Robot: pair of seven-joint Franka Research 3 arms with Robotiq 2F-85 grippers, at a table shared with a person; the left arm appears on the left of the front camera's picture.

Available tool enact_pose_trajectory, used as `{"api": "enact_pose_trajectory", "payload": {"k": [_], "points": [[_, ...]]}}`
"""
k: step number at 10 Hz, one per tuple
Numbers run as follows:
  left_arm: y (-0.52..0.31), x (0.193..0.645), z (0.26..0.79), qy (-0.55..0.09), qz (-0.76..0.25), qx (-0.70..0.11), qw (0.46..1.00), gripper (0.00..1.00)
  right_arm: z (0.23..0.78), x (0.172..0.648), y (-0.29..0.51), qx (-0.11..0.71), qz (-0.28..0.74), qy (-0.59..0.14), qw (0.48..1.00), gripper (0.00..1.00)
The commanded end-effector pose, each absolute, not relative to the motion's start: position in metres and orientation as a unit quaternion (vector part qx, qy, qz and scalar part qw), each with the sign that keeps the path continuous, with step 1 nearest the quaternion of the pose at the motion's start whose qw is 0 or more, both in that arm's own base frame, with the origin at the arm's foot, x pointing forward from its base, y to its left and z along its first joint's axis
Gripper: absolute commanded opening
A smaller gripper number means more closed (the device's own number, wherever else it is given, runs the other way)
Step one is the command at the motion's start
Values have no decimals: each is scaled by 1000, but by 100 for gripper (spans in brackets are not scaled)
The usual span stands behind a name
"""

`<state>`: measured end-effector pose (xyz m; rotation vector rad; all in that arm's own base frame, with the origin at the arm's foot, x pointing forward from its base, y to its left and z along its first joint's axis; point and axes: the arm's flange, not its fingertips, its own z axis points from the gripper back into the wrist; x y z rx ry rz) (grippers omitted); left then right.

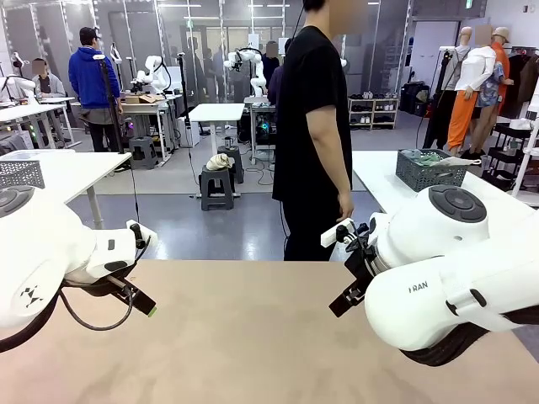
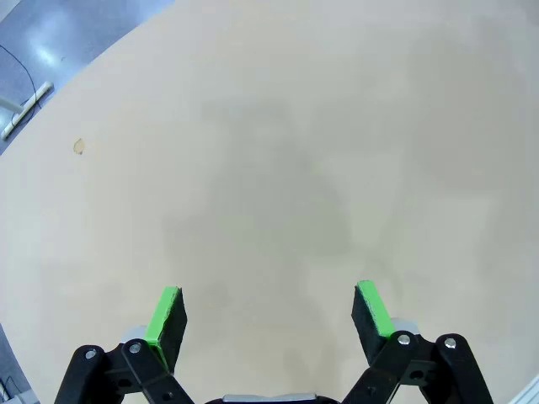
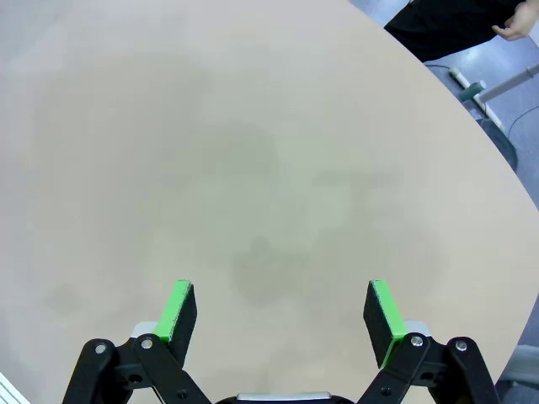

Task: Fold the towels and place them in the basket.
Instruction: When a person lays out a Towel with hook on the table, fold it in half twice.

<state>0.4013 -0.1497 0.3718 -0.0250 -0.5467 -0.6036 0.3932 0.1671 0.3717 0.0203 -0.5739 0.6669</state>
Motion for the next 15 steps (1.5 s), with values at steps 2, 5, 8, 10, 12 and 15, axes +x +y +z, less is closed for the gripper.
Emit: {"api": "enact_pose_trajectory", "payload": {"k": [2,5,8,10,12,15], "points": [[-141,403,375,-267,-289,-29,919,100,379,394,161,16,323,-283,903,100],[-131,406,393,-260,-286,-30,922,100,398,391,146,17,315,-288,904,100],[-105,410,429,-252,-283,-35,925,100,440,378,120,-3,285,-313,906,100],[-83,413,471,-269,-294,-44,916,100,477,367,95,6,286,-324,902,100],[-58,414,529,-298,-312,-59,900,100,530,346,69,-1,285,-330,900,100],[-9,415,606,-324,-353,-108,871,100,608,313,24,1,300,-360,884,100]]}}
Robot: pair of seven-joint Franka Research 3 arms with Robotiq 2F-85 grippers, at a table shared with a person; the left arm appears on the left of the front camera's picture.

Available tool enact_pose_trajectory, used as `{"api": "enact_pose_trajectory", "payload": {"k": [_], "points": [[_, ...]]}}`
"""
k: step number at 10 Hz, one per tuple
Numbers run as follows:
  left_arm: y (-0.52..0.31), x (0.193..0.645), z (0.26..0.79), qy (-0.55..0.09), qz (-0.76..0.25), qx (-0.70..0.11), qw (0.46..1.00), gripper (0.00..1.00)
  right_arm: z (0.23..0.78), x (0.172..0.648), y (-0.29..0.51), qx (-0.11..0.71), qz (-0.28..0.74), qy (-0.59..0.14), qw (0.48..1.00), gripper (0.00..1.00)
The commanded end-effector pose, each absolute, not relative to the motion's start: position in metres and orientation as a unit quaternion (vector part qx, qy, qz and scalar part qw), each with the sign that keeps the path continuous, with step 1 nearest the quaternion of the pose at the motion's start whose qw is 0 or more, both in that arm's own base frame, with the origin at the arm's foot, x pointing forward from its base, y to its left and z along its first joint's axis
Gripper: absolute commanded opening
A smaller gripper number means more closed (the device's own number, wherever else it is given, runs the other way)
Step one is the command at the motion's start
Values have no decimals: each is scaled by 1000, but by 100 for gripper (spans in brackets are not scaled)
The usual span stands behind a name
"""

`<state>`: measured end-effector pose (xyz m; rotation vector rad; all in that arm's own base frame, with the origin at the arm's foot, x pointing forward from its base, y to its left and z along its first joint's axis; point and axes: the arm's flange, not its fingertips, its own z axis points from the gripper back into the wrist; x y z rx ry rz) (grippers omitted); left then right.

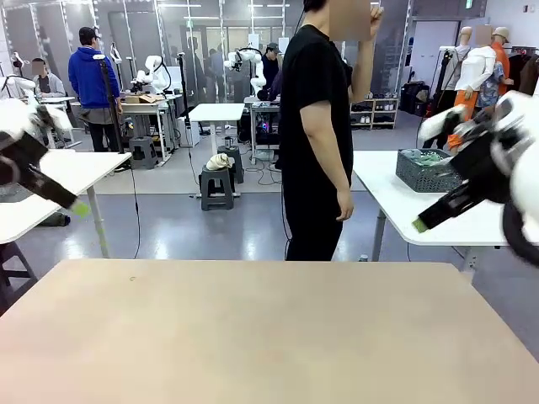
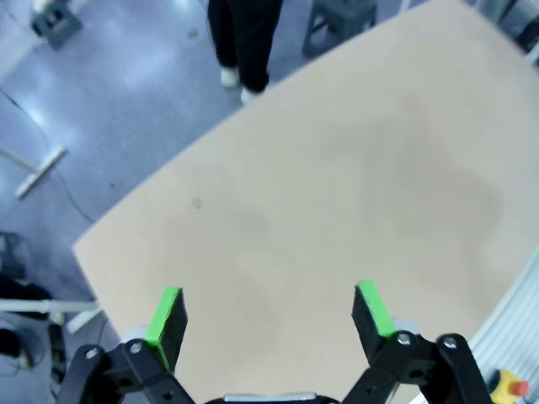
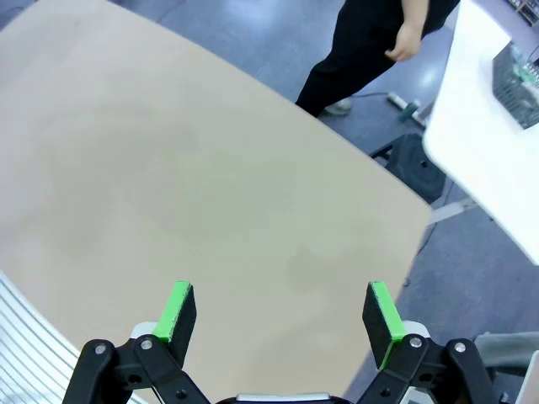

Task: Fold the towels and place them in the basket.
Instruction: When a person lays out a Towel with hook on the table, fold it in half twice.

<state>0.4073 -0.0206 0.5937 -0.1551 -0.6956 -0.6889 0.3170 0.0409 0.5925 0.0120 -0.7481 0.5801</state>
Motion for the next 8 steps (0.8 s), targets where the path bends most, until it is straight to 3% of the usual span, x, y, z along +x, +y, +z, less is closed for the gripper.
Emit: {"api": "enact_pose_trajectory", "payload": {"k": [1,8], "points": [[11,412,629,-333,-354,-120,865,100,633,298,9,4,312,-366,877,100],[90,377,733,-401,-366,-122,830,100,730,249,-41,6,343,-382,858,100]]}}
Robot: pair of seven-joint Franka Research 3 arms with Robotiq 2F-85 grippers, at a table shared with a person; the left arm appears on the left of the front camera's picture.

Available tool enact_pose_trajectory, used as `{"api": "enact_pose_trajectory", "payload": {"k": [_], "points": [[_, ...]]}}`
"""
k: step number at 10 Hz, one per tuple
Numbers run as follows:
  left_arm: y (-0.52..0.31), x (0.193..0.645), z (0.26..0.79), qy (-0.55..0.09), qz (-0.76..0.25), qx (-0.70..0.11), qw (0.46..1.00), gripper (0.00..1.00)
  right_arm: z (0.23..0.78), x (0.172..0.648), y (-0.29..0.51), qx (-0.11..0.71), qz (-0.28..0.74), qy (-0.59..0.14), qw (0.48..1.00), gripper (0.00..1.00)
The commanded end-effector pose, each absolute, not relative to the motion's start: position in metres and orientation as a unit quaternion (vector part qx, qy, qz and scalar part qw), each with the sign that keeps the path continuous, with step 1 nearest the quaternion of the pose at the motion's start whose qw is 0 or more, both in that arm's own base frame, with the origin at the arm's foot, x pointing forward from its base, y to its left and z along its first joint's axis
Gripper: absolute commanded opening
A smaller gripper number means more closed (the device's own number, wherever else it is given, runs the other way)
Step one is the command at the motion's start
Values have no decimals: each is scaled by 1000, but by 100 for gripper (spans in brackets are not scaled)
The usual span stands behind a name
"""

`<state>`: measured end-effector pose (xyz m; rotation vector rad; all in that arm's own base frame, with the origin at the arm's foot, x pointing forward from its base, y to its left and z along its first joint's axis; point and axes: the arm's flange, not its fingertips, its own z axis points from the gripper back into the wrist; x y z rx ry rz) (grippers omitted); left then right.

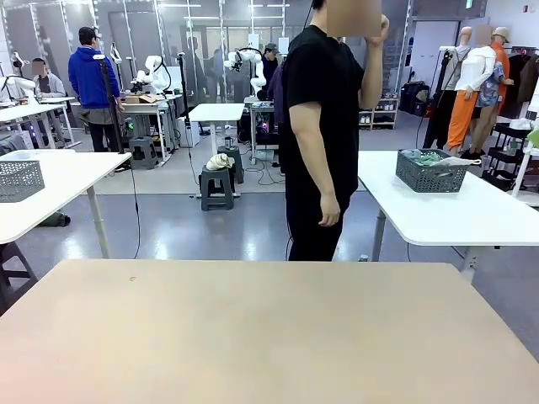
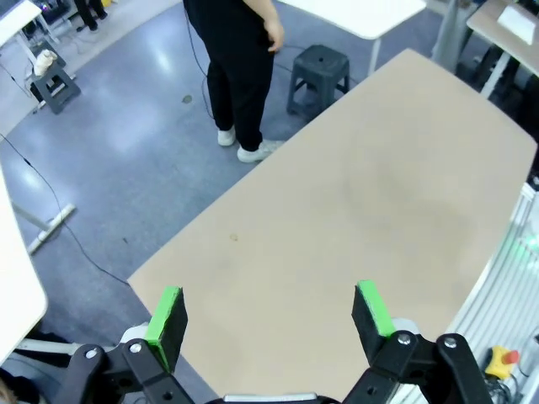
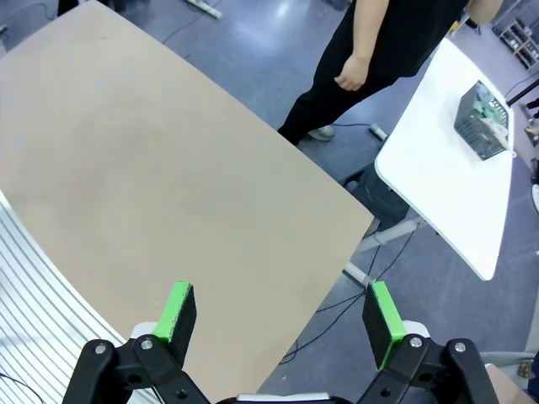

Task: Fold the towels and place them in the basket.
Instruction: When a person lays out a Towel with hook on the table, fold it in half twice.

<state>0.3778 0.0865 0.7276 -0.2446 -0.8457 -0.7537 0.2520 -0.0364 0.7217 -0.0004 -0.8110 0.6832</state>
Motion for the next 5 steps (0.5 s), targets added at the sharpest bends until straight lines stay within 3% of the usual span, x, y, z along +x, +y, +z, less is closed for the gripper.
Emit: {"api": "enact_pose_trajectory", "payload": {"k": [1,5], "points": [[92,370,745,-409,-370,-121,825,100,740,241,-42,4,348,-381,856,100],[80,349,772,-402,-384,-108,824,100,770,207,-36,3,361,-391,846,100]]}}
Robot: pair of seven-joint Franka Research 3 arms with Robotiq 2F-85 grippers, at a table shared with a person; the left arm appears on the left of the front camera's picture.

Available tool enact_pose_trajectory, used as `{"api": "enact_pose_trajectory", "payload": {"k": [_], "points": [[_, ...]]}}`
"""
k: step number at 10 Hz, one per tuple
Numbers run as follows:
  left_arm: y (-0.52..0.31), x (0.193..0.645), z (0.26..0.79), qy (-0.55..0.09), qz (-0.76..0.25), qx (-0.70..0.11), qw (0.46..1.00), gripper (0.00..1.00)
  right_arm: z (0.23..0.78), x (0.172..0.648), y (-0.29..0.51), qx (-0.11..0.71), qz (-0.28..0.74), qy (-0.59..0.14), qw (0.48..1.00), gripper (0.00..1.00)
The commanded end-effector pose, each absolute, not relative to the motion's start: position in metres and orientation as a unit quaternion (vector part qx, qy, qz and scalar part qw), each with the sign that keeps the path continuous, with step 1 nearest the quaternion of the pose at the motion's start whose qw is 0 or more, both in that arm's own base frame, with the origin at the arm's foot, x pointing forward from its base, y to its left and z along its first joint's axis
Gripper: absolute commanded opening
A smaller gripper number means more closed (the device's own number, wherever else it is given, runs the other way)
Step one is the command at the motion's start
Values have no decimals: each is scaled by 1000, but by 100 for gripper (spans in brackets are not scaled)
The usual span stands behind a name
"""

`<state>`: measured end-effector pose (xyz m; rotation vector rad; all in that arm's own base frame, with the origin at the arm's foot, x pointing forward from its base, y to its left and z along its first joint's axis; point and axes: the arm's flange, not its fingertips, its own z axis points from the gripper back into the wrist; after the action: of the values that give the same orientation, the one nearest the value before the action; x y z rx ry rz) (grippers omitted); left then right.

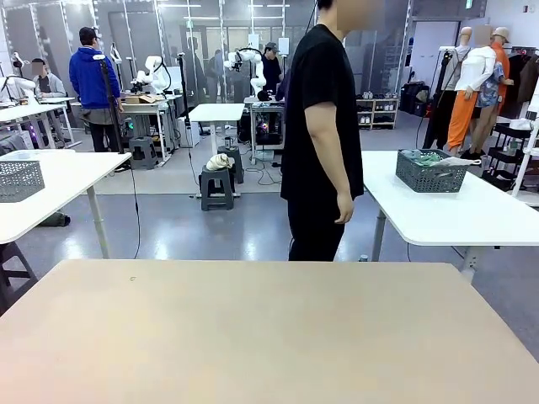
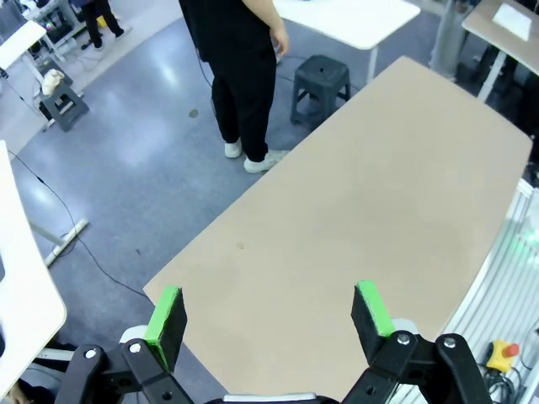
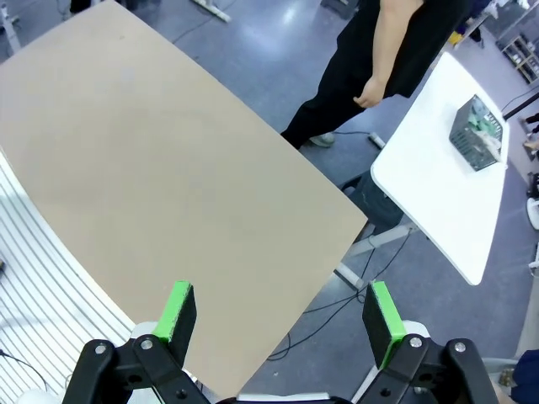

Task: Fold the towels and place them in the basket.
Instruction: When a person lays out a Towel with hook on the table, fold it in half twice.

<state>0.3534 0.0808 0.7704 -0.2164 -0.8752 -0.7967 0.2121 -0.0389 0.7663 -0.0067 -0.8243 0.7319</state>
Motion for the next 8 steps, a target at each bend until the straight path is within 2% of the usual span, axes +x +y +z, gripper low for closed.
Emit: {"api": "enact_pose_trajectory", "payload": {"k": [1,8], "points": [[77,347,772,-393,-388,-104,827,100,776,200,-35,-1,359,-392,847,100],[63,336,777,-385,-406,-93,824,100,788,192,-36,-5,367,-385,847,100]]}}
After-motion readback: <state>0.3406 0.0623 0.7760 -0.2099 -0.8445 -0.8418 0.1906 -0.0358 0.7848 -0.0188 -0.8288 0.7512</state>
